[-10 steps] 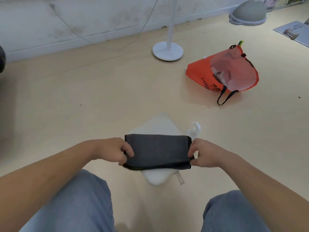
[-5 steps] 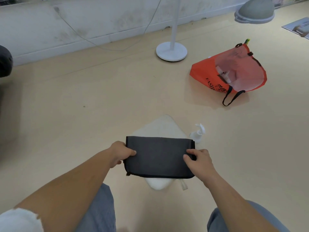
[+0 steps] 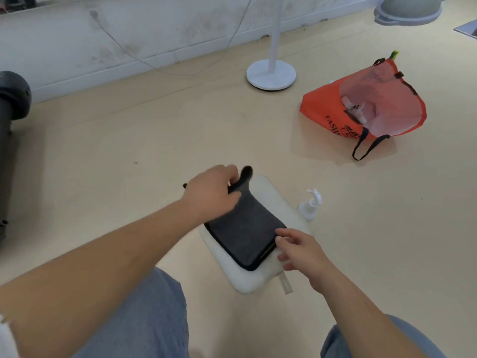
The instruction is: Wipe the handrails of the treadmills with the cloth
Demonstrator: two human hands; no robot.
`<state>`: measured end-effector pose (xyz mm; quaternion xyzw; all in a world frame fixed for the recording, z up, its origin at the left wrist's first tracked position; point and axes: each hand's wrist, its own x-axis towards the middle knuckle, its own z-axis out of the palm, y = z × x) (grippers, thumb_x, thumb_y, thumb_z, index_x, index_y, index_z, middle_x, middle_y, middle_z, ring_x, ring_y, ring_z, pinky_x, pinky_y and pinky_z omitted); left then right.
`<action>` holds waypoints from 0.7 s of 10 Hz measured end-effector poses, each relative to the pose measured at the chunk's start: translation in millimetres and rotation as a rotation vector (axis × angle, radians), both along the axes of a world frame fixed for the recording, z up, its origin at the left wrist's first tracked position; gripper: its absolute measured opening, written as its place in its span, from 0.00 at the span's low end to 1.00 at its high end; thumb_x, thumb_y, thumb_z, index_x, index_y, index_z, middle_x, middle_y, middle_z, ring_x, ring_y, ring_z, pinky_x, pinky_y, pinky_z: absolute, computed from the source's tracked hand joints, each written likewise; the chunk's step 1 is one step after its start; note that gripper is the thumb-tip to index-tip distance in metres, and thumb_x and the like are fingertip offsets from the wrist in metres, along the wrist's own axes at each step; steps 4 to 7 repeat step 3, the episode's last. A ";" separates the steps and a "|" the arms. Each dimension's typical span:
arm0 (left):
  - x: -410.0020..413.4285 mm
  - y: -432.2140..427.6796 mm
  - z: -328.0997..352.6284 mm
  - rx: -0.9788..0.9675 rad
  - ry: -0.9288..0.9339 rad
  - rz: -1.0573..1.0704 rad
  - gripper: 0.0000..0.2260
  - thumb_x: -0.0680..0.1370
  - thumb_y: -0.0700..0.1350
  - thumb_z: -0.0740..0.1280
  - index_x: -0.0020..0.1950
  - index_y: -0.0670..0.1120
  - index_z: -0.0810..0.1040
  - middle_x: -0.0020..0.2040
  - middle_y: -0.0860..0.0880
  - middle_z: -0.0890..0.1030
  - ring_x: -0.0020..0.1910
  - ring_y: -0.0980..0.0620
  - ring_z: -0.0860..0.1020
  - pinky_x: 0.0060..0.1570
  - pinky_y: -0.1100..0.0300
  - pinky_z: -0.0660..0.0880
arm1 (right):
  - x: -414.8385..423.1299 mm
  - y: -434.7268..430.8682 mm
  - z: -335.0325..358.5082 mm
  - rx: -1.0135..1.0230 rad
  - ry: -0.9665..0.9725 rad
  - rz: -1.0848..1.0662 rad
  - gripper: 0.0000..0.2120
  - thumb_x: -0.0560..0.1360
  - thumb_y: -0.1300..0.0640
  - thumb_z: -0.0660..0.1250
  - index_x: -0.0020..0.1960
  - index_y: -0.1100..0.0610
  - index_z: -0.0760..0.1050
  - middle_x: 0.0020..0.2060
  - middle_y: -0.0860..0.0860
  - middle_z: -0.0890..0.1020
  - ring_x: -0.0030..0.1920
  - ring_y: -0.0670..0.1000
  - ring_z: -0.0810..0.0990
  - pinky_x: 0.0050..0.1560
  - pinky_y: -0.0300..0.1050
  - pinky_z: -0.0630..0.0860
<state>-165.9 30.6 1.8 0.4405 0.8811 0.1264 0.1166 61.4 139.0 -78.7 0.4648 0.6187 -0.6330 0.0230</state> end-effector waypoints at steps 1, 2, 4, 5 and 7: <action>47.9 -10.1 -34.5 -0.059 -0.027 -0.161 0.11 0.76 0.55 0.68 0.54 0.55 0.70 0.51 0.54 0.75 0.48 0.49 0.78 0.45 0.51 0.76 | 0.4 5.7 1.7 -0.003 -0.002 -0.008 0.12 0.82 0.53 0.67 0.64 0.47 0.79 0.54 0.47 0.83 0.48 0.52 0.85 0.51 0.50 0.83; 82.3 -23.4 -72.6 -0.202 -0.424 -0.215 0.22 0.75 0.54 0.72 0.68 0.56 0.73 0.58 0.54 0.74 0.56 0.52 0.76 0.58 0.52 0.76 | 2.9 2.9 6.1 -0.009 0.005 0.014 0.08 0.82 0.54 0.66 0.59 0.45 0.80 0.53 0.48 0.83 0.48 0.52 0.84 0.52 0.51 0.83; 83.4 -28.2 -83.4 -0.110 -0.572 -0.120 0.22 0.77 0.45 0.71 0.72 0.52 0.74 0.60 0.52 0.74 0.57 0.53 0.76 0.62 0.57 0.74 | 2.5 -0.1 0.2 0.034 -0.001 -0.007 0.13 0.82 0.55 0.66 0.66 0.47 0.77 0.52 0.46 0.82 0.48 0.50 0.84 0.51 0.49 0.82; 83.4 -28.2 -83.4 -0.110 -0.572 -0.120 0.22 0.77 0.45 0.71 0.72 0.52 0.74 0.60 0.52 0.74 0.57 0.53 0.76 0.62 0.57 0.74 | 2.5 -0.1 0.2 0.034 -0.001 -0.007 0.13 0.82 0.55 0.66 0.66 0.47 0.77 0.52 0.46 0.82 0.48 0.50 0.84 0.51 0.49 0.82; 83.4 -28.2 -83.4 -0.110 -0.572 -0.120 0.22 0.77 0.45 0.71 0.72 0.52 0.74 0.60 0.52 0.74 0.57 0.53 0.76 0.62 0.57 0.74 | 2.5 -0.1 0.2 0.034 -0.001 -0.007 0.13 0.82 0.55 0.66 0.66 0.47 0.77 0.52 0.46 0.82 0.48 0.50 0.84 0.51 0.49 0.82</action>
